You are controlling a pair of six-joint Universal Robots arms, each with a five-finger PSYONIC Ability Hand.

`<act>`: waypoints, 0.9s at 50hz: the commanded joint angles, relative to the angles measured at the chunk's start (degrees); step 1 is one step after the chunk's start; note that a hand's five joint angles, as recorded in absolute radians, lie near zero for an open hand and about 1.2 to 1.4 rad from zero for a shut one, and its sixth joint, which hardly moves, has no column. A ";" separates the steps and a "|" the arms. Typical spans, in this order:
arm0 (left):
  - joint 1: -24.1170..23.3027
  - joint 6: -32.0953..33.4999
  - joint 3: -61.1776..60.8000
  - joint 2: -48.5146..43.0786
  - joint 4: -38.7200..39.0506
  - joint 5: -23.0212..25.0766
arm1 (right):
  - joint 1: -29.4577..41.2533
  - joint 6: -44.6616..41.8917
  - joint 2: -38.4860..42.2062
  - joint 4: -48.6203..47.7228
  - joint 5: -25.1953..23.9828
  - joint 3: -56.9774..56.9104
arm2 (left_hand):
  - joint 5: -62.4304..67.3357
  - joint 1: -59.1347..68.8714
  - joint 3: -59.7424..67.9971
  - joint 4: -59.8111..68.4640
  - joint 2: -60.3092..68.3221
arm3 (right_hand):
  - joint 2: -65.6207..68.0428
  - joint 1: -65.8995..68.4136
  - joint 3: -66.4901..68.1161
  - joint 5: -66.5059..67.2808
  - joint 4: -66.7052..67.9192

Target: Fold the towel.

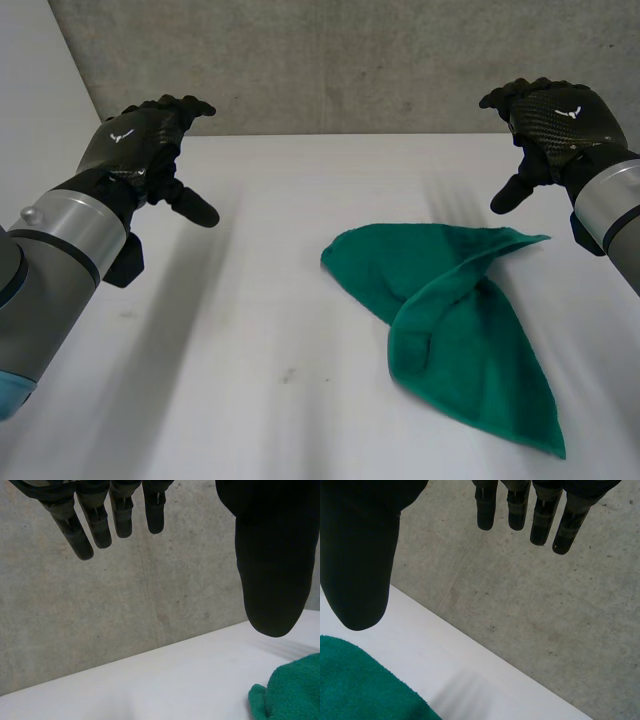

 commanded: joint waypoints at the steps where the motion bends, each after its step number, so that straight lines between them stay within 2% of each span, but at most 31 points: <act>1: 0.00 0.01 0.02 0.00 0.00 0.06 | 0.01 -0.31 -0.01 0.00 -0.08 -0.17 | -0.83 -1.36 -1.52 -1.16 -1.08 | -2.58 -1.47 -2.01 -3.60 -3.26; 5: 0.09 0.01 0.02 0.09 0.00 -0.02 | 0.01 -3.47 0.17 0.70 -0.08 -1.14 | -0.83 -1.36 -1.52 -1.16 -1.08 | -2.58 -1.47 -2.01 -3.60 -3.26; 9: 0.09 0.01 0.02 0.44 0.00 0.06 | -0.69 -12.34 1.13 2.37 0.45 -2.11 | -0.83 -1.36 -1.52 -1.16 -1.08 | -2.58 -1.47 -2.01 -3.60 -3.26; 10: 0.09 0.01 0.02 0.53 0.00 0.06 | -0.86 -16.45 2.62 3.86 0.79 -2.54 | -0.83 -1.36 -1.52 -1.16 -1.08 | -2.58 -1.47 -2.01 -3.60 -3.26; 15: 0.18 0.01 0.10 0.70 0.00 0.06 | -1.92 -25.53 7.64 7.65 3.26 -4.92 | -0.83 -1.36 -1.52 -1.16 -1.08 | -2.58 -1.47 -2.01 -3.60 -3.26; 19: 0.09 0.01 0.10 0.70 0.00 0.06 | -1.92 -28.79 11.41 8.18 3.17 -5.80 | -0.83 -1.36 -1.52 -1.16 -1.08 | 2.02 3.14 2.60 1.01 1.35; 30: 0.00 0.01 0.10 0.27 0.00 0.15 | -4.12 -28.88 28.02 4.93 -0.08 -12.03 | -0.83 -1.36 -1.52 -1.16 -1.08 | 5.05 6.17 5.63 4.04 4.38; 32: 0.00 0.01 0.10 0.27 0.00 0.15 | -4.12 -28.70 29.26 4.23 -0.69 -13.00 | -0.83 -1.36 -1.52 -1.16 -1.08 | 12.09 13.21 12.67 11.07 11.42; 34: 0.00 0.01 0.02 0.18 0.00 0.15 | -4.20 -28.53 30.40 3.08 -1.22 -14.32 | -0.83 -1.36 -1.52 -1.16 -1.08 | 29.90 31.02 30.48 28.88 29.23; 35: 0.00 0.01 0.02 0.18 0.00 0.15 | -4.20 -28.53 30.40 3.08 -1.22 -14.32 | -0.83 -1.36 -1.52 -1.16 -1.08 | 29.96 31.08 30.54 28.95 29.29; 38: 0.00 0.01 0.02 0.18 0.00 0.15 | -4.47 -28.35 30.84 2.03 -1.14 -16.51 | -0.83 -1.36 -1.52 -1.16 -1.08 | 59.15 60.27 59.73 58.13 58.48; 40: 0.00 -0.08 0.02 0.18 -0.08 0.15 | -4.56 -28.27 31.02 2.11 -0.96 -17.31 | -0.83 -1.36 -1.52 -1.16 -1.08 | 67.37 68.49 67.95 66.35 66.70; 45: 0.00 -0.17 -0.07 0.44 -0.08 0.24 | -4.21 -27.30 31.72 2.20 -0.78 -18.45 | -0.66 -1.19 -1.35 -1.00 -0.91 | 67.42 68.53 67.99 66.40 66.74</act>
